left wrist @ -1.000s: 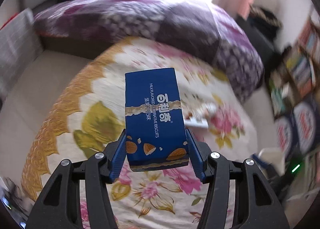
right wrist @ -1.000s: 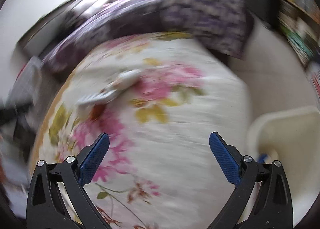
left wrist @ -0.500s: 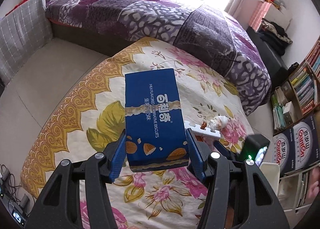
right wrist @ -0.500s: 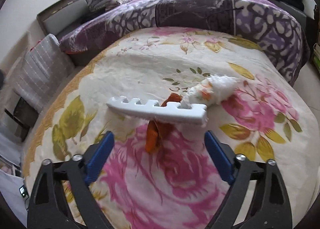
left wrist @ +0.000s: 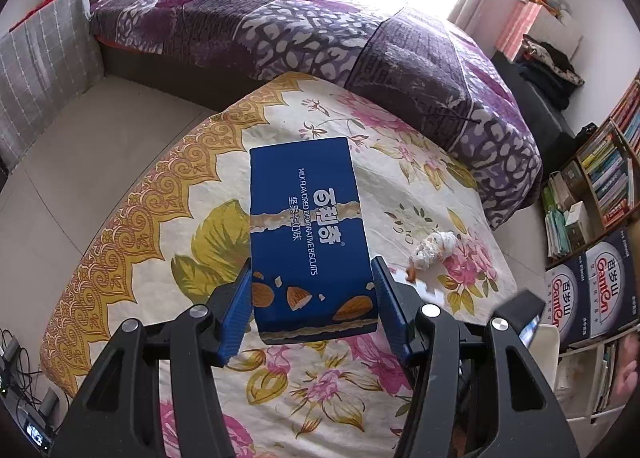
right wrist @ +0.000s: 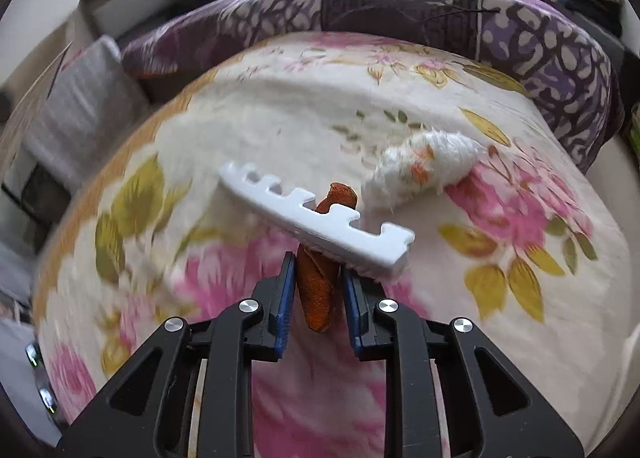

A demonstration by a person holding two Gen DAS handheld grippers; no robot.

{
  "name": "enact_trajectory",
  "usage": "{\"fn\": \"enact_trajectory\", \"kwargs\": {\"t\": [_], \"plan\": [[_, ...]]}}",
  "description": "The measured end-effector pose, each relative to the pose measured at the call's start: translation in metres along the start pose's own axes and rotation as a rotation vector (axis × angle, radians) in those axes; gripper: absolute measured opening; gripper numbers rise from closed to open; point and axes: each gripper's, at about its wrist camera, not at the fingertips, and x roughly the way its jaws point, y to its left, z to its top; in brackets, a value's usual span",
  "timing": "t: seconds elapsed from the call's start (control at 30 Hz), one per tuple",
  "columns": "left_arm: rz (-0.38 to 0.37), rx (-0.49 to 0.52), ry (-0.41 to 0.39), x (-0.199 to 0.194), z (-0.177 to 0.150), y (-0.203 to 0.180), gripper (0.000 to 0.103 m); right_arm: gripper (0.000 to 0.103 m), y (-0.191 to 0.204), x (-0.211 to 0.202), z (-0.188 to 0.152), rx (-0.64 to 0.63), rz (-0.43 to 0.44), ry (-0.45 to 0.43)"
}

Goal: Collect trash

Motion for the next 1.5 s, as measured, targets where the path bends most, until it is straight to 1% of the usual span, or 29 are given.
{"fn": "enact_trajectory", "kwargs": {"t": [0.13,0.23,0.3,0.37,0.5,0.57,0.63,0.73,0.83,0.87,0.9,0.93,0.97,1.07,1.13,1.27,1.37,1.43,1.47,1.5], "plan": [[-0.001,0.012,-0.006,-0.001,-0.002,-0.005,0.056,0.022,-0.004,-0.02,-0.021,0.021,0.011,0.034],[-0.003,0.019,-0.001,0.0,-0.004,-0.009,0.056,0.022,-0.009,-0.036,-0.033,0.039,0.036,0.071],[-0.002,0.022,0.0,0.001,-0.005,-0.012,0.056,0.022,-0.011,-0.049,-0.039,0.048,0.052,0.069],[-0.003,0.026,-0.001,0.001,-0.006,-0.015,0.056,0.021,-0.016,-0.066,-0.041,0.069,0.072,0.039],[-0.005,0.035,0.0,0.002,-0.008,-0.022,0.056,0.021,-0.024,-0.103,-0.036,0.116,0.098,-0.065],[-0.006,0.047,0.002,0.003,-0.01,-0.027,0.056,0.017,-0.024,-0.118,-0.036,0.111,0.088,-0.11],[-0.003,0.06,0.004,0.004,-0.013,-0.032,0.056,0.017,-0.024,-0.13,-0.034,0.1,0.067,-0.148],[0.002,0.081,0.009,0.007,-0.017,-0.04,0.056,0.017,-0.027,-0.14,-0.032,0.104,0.061,-0.172],[0.003,0.099,0.019,0.011,-0.022,-0.046,0.056,0.018,-0.033,-0.138,-0.032,0.104,0.065,-0.146],[0.002,0.102,0.023,0.011,-0.023,-0.047,0.056,0.025,-0.036,-0.135,-0.034,0.105,0.069,-0.131],[-0.001,0.105,0.027,0.012,-0.023,-0.049,0.056,0.043,-0.037,-0.131,-0.037,0.095,0.065,-0.111],[-0.003,0.109,0.03,0.013,-0.024,-0.05,0.056,0.052,-0.038,-0.127,-0.042,0.073,0.05,-0.088],[-0.002,0.111,0.031,0.013,-0.024,-0.051,0.056,0.058,-0.037,-0.121,-0.046,0.052,0.038,-0.061],[0.002,0.115,0.036,0.015,-0.025,-0.05,0.056,0.059,-0.039,-0.098,-0.058,0.04,0.045,0.025],[0.003,0.113,0.043,0.017,-0.024,-0.049,0.056,0.059,-0.036,-0.086,-0.065,0.024,0.039,0.06],[0.006,0.113,0.049,0.02,-0.024,-0.048,0.056,0.058,-0.027,-0.07,-0.071,-0.007,0.027,0.096],[0.007,0.114,0.05,0.02,-0.024,-0.048,0.056,0.057,-0.026,-0.061,-0.074,-0.013,0.002,0.112],[0.01,0.114,0.05,0.021,-0.024,-0.048,0.056,0.038,-0.025,-0.057,-0.075,-0.026,-0.021,0.12],[0.01,0.115,0.049,0.021,-0.025,-0.047,0.056,0.026,-0.025,-0.056,-0.075,-0.03,-0.031,0.126],[0.011,0.114,0.047,0.021,-0.025,-0.047,0.056,0.026,-0.024,-0.057,-0.074,-0.028,-0.034,0.119]]}}
